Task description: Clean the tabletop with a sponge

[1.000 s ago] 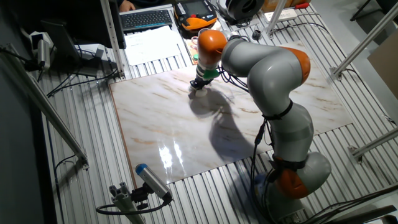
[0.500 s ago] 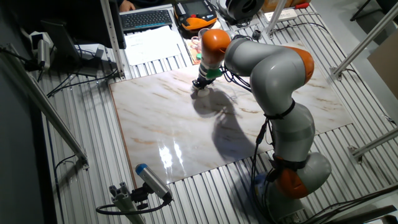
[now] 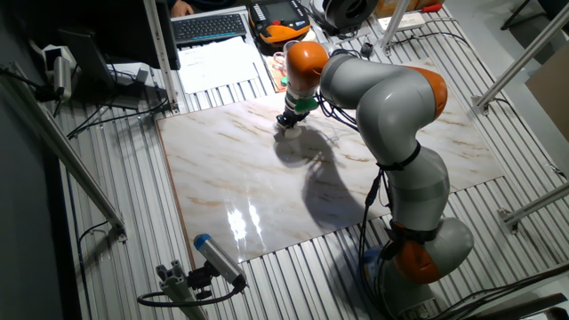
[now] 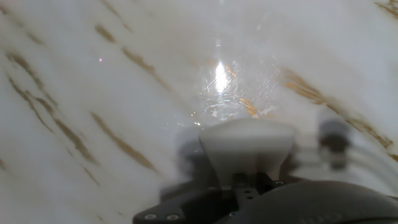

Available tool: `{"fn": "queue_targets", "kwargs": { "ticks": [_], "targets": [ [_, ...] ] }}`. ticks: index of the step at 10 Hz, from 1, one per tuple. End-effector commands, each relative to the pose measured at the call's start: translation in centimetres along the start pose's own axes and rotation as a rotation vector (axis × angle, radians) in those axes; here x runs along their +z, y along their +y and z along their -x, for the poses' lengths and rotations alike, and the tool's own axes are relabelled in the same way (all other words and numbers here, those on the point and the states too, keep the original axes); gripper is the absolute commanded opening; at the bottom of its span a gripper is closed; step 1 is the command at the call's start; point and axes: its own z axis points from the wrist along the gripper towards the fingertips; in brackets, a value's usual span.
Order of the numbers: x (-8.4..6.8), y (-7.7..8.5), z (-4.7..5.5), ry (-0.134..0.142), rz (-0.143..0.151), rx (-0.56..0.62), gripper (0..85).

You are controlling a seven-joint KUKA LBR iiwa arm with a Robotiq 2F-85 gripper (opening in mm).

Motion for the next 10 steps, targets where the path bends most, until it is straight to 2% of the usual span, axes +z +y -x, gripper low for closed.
{"fn": "queue_targets", "kwargs": {
  "ticks": [1, 3, 7, 10],
  "targets": [
    [0.0, -0.2, -0.1, -0.001, -0.004, -0.002, 0.0],
    [0.0, -1.2, -0.5, 0.003, -0.002, -0.022, 0.0],
    [-0.1, -2.2, -1.3, 0.012, -0.013, -0.037, 0.0],
    [-0.7, -3.5, -1.9, 0.015, -0.026, -0.056, 0.0]
  ]
}}
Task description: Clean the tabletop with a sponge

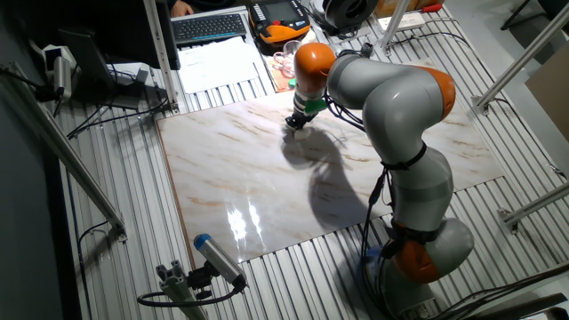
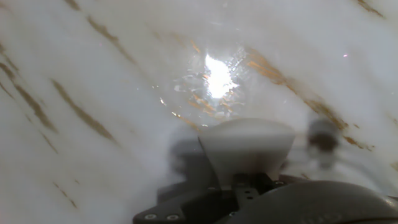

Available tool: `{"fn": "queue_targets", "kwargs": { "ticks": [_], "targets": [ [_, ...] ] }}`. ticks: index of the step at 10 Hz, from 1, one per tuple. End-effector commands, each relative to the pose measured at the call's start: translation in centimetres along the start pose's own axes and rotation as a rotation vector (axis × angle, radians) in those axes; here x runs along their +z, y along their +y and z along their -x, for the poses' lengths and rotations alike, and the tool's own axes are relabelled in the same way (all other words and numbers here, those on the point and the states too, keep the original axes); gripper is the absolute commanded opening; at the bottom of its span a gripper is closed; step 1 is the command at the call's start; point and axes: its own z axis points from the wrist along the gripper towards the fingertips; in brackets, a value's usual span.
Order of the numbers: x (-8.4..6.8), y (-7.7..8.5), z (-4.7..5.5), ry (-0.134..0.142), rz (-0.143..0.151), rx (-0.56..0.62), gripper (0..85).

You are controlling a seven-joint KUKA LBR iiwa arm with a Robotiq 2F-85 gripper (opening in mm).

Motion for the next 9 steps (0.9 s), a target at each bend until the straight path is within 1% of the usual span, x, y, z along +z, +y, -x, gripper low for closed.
{"fn": "queue_targets", "kwargs": {
  "ticks": [1, 4, 5, 7, 9],
  "targets": [
    [-0.1, -0.3, -0.2, 0.0, -0.004, -0.004, 0.0],
    [0.2, -0.5, -0.8, 0.004, -0.007, -0.008, 0.0],
    [0.3, -0.5, -0.8, 0.008, -0.001, -0.008, 0.0],
    [1.1, 0.0, -0.5, 0.003, 0.011, -0.003, 0.0],
    [1.9, 0.1, -0.3, 0.001, 0.027, -0.001, 0.0]
  ]
}}
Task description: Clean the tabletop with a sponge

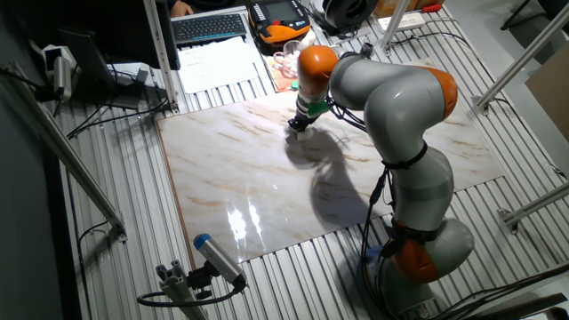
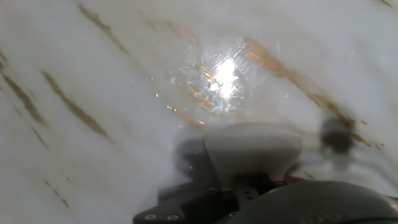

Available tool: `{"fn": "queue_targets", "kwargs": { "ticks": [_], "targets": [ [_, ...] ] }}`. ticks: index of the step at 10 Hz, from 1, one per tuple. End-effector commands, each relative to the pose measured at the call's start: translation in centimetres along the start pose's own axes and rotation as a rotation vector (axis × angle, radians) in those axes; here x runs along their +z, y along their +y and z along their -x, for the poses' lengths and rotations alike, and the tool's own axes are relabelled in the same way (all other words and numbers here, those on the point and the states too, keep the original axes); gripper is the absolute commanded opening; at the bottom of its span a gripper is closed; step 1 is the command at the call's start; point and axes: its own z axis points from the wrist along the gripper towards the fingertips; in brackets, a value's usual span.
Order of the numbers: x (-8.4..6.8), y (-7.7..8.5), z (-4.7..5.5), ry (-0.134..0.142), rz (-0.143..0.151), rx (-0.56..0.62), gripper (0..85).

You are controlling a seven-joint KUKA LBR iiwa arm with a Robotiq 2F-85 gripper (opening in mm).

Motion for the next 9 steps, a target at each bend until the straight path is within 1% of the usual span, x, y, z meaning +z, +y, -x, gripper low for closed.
{"fn": "queue_targets", "kwargs": {
  "ticks": [1, 2, 4, 5, 6, 7, 9],
  "targets": [
    [0.3, 0.1, -0.1, 0.003, 0.004, 0.003, 0.0],
    [0.2, 0.3, -0.1, 0.008, 0.022, 0.015, 0.0],
    [0.2, 1.3, -0.1, 0.017, 0.027, 0.037, 0.0],
    [-0.1, 1.8, -0.2, 0.022, 0.024, 0.048, 0.0],
    [-0.6, 2.0, -0.4, 0.027, 0.022, 0.052, 0.0],
    [-1.0, 2.1, -0.6, 0.028, 0.032, 0.059, 0.0],
    [-1.2, 2.3, -0.8, 0.028, 0.032, 0.062, 0.0]
  ]
}}
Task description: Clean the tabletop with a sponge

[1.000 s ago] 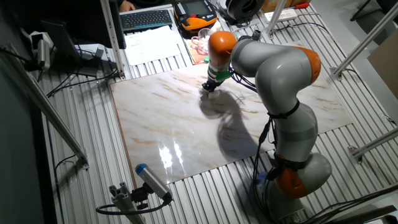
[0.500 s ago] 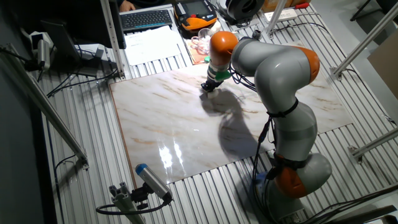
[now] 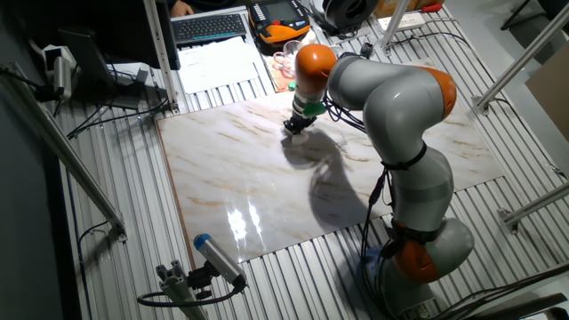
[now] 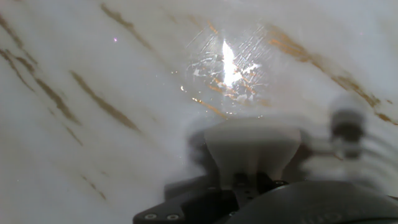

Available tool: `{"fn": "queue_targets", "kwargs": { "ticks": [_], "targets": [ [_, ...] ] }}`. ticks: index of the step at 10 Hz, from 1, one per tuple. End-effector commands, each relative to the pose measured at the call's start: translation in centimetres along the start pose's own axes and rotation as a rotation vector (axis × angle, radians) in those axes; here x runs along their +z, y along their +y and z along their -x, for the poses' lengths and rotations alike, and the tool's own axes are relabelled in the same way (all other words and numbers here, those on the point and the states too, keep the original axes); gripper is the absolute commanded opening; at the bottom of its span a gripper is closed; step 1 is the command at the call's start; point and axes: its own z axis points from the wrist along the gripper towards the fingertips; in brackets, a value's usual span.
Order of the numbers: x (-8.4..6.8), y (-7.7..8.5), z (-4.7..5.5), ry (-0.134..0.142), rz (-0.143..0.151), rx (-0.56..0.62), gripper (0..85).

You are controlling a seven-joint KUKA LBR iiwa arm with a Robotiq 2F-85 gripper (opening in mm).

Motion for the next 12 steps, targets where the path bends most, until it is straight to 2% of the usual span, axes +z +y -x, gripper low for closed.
{"fn": "queue_targets", "kwargs": {
  "ticks": [1, 5, 8, 12],
  "targets": [
    [0.0, 0.1, 0.0, -0.005, 0.003, 0.0, 0.0],
    [0.2, 1.2, -0.8, -0.013, 0.007, 0.014, 0.0],
    [0.3, 2.6, -1.7, -0.014, 0.008, 0.037, 0.0],
    [1.0, 4.1, -2.6, -0.031, 0.015, 0.056, 0.0]
  ]
}}
